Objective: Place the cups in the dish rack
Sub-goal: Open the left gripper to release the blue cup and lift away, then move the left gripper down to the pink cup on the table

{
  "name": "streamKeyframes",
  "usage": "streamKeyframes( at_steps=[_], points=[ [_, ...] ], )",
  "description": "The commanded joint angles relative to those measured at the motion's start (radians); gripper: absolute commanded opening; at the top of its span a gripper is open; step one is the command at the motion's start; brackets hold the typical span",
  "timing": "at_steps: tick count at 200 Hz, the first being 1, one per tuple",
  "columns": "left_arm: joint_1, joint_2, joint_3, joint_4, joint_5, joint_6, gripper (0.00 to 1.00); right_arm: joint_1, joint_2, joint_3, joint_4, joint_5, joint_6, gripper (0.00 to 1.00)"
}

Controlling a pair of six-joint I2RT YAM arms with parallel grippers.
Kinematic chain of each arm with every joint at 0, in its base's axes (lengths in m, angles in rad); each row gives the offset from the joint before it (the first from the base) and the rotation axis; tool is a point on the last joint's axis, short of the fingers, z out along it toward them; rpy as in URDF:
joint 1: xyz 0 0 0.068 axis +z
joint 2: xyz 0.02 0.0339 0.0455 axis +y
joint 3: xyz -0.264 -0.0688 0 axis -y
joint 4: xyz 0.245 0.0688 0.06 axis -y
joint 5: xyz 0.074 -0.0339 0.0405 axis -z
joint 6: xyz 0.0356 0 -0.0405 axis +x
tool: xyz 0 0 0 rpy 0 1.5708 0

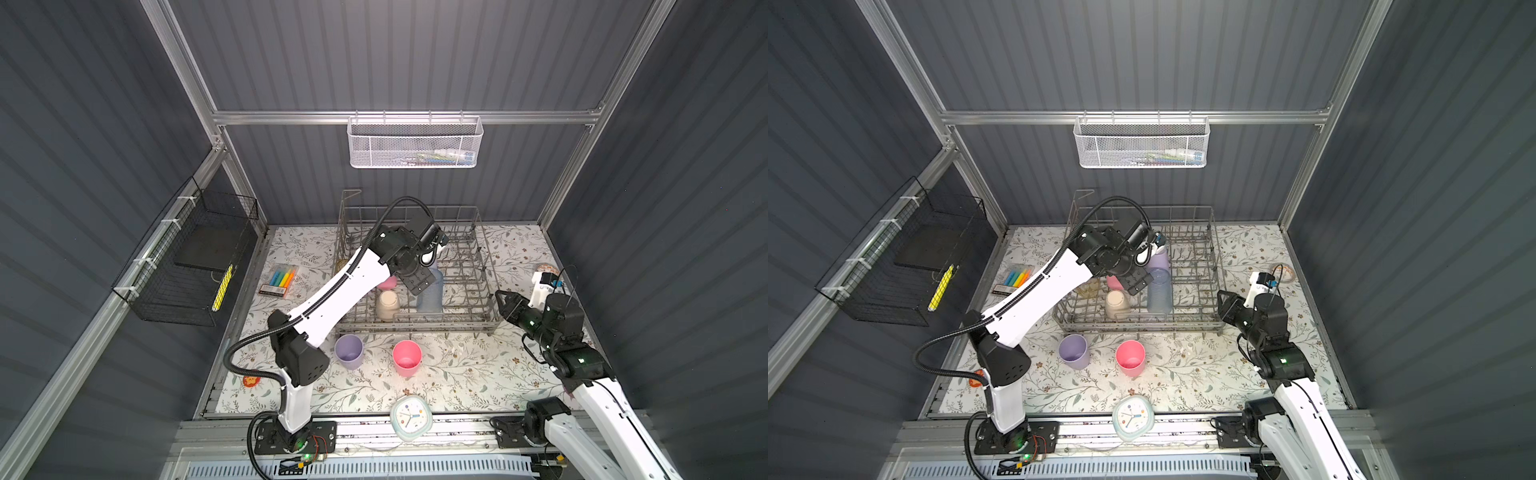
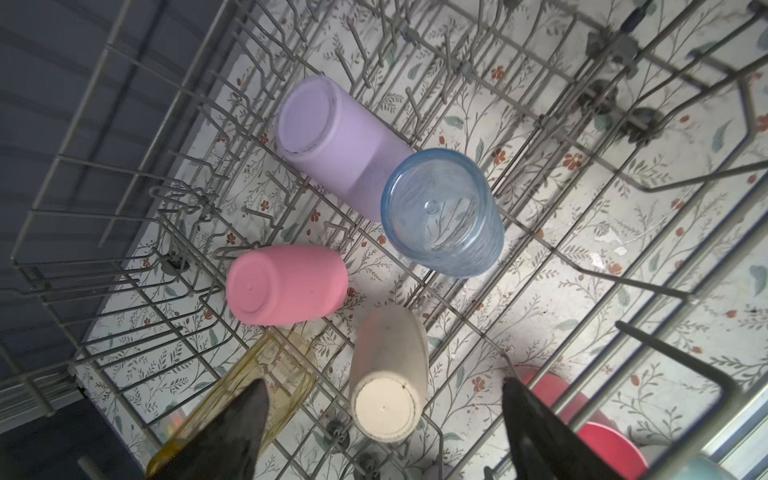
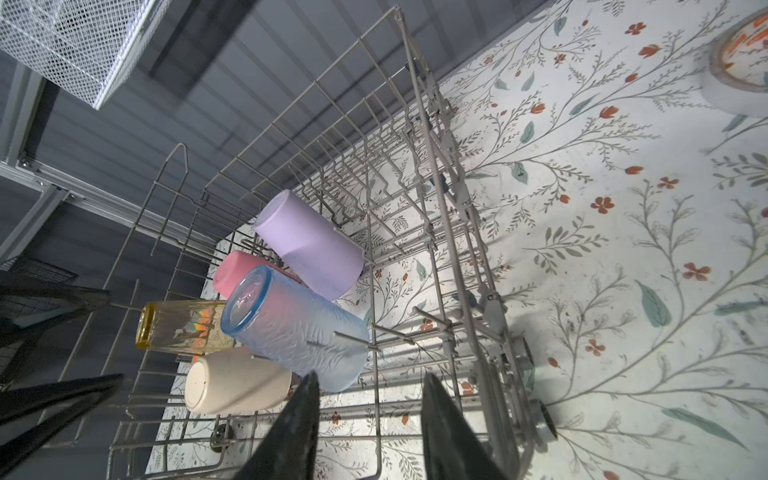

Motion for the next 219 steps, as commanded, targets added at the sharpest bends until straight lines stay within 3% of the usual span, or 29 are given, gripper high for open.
streamKeyframes(
  at_steps=[1,38,63,102,156,197,219],
  points=[
    [-0.005,-0.11,-0.053,0.071,0.019,-0.078,0.85,0.012,-0.004,0.067,-0.05,-0.043,-0.052,0.4],
    [-0.004,-0.296,-0.23,0.226,0.012,-0.139,0.85,0.106,-0.039,0.176,-0.185,0.0,-0.13,0.4],
    [-0.003,-0.432,-0.366,0.323,0.052,-0.191,0.85,0.231,-0.028,0.236,-0.266,0.061,-0.156,0.4],
    [-0.003,-0.535,-0.484,0.284,0.161,-0.218,0.82,0.417,0.043,0.275,-0.318,0.16,-0.174,0.4],
    [-0.004,-0.705,-0.769,0.316,0.409,-0.246,0.75,0.445,0.127,0.307,-0.266,0.17,-0.175,0.4],
    [-0.02,-0.795,-0.936,0.372,0.448,-0.261,0.72,0.445,0.158,0.305,-0.236,0.212,-0.164,0.4],
    [-0.082,-0.773,-0.985,0.377,0.415,-0.263,0.71,0.444,0.165,0.284,-0.209,0.235,-0.148,0.4]
  ],
)
